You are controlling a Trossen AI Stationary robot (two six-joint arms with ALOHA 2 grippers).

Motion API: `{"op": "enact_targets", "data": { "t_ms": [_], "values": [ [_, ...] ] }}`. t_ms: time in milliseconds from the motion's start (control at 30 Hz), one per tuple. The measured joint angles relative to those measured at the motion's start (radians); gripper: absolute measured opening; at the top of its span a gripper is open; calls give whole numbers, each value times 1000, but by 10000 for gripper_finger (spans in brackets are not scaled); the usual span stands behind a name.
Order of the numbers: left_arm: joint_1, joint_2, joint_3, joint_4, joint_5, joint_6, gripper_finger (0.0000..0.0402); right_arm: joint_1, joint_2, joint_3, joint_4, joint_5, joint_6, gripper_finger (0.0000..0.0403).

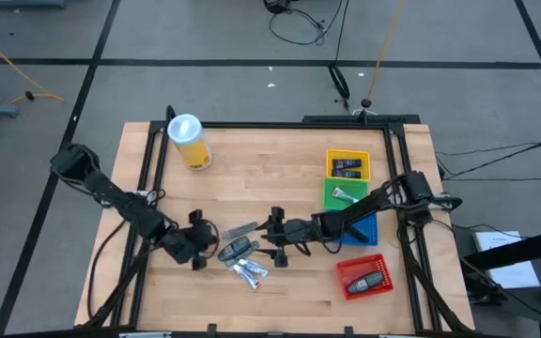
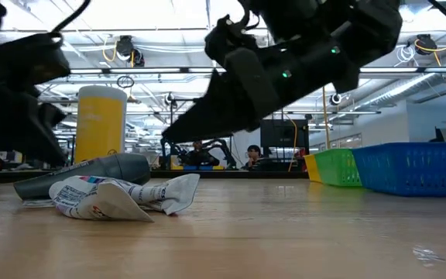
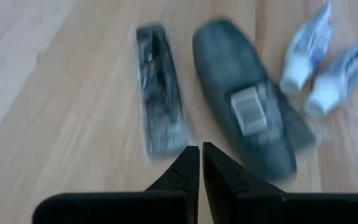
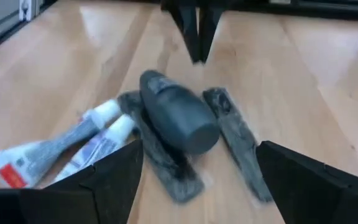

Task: Pick & Place Travel size toiletries
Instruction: Put the gray deodorant roll on into the orange bin

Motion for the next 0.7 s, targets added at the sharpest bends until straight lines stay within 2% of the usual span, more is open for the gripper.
{"op": "enact_targets", "data": {
  "t_ms": [200, 400, 533, 700],
  "values": [
    [80, 80, -14, 246, 120, 138, 19, -28, 24, 13, 11, -89, 1, 326],
    [138, 184, -15, 417, 142, 207, 19, -45, 23, 13, 7, -104, -1, 351],
    [189, 263, -14, 567, 178, 252, 19, -49, 23, 13, -21, -104, -30, 350],
    [244, 307, 37, 608, 177, 315, 19, -43, 23, 13, -34, -151, -52, 340]
  ]
}}
